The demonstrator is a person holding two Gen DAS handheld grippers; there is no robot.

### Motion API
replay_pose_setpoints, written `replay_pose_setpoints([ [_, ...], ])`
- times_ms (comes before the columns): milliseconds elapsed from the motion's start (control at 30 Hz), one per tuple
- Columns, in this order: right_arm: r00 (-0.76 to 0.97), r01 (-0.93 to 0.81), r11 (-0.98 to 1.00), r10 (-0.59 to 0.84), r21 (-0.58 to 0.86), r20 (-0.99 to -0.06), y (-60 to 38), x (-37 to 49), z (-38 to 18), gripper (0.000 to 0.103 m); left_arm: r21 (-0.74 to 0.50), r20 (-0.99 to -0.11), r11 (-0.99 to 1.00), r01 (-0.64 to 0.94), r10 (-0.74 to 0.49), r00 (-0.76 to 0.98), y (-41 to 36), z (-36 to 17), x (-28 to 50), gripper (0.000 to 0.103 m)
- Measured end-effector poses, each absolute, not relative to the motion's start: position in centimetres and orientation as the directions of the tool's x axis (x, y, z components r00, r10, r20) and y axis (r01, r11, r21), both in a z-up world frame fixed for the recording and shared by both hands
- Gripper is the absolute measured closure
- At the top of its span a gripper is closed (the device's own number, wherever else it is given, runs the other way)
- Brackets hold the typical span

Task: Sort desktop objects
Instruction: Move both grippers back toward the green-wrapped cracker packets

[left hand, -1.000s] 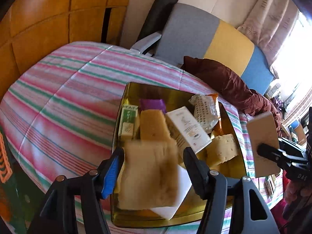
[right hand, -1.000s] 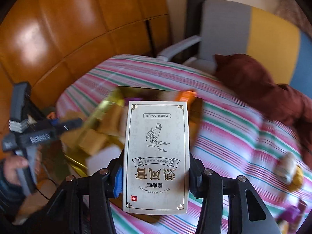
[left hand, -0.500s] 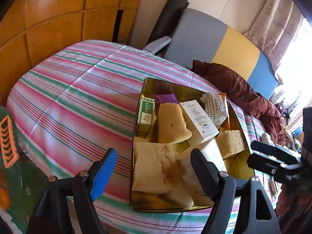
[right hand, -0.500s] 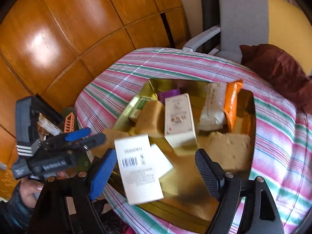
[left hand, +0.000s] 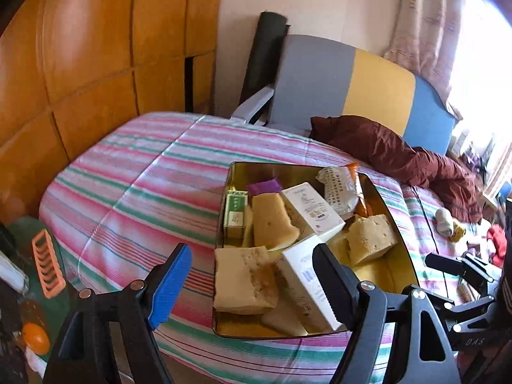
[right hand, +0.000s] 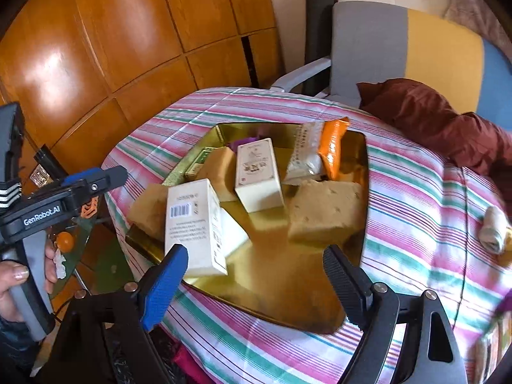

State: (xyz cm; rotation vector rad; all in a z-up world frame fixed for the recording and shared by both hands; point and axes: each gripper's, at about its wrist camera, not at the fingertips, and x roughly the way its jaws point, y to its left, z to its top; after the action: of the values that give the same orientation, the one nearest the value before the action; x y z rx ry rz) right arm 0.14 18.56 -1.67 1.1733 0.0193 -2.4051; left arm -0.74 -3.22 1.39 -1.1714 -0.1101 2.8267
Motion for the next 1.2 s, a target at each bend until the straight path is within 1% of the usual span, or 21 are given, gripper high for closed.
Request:
replay_pose_setpoints([
  [667,-0.608,0.293,-0.947,-0.292,0.133,-0.738,24.9,2.7,-1.6,0.016,-0.005,-0.688,-0.978,-0.208,0.154,-0.709,3.5,2.4,1.2,0.024],
  [1200,-0.638,0.138,-0.988,-0.139,0.064,-0.757,31.9,3.9,-1.1,0.015,0.045,-0.689,-0.937,-0.345,0.221,-0.69,8.5,2.5,2.3,0.024],
])
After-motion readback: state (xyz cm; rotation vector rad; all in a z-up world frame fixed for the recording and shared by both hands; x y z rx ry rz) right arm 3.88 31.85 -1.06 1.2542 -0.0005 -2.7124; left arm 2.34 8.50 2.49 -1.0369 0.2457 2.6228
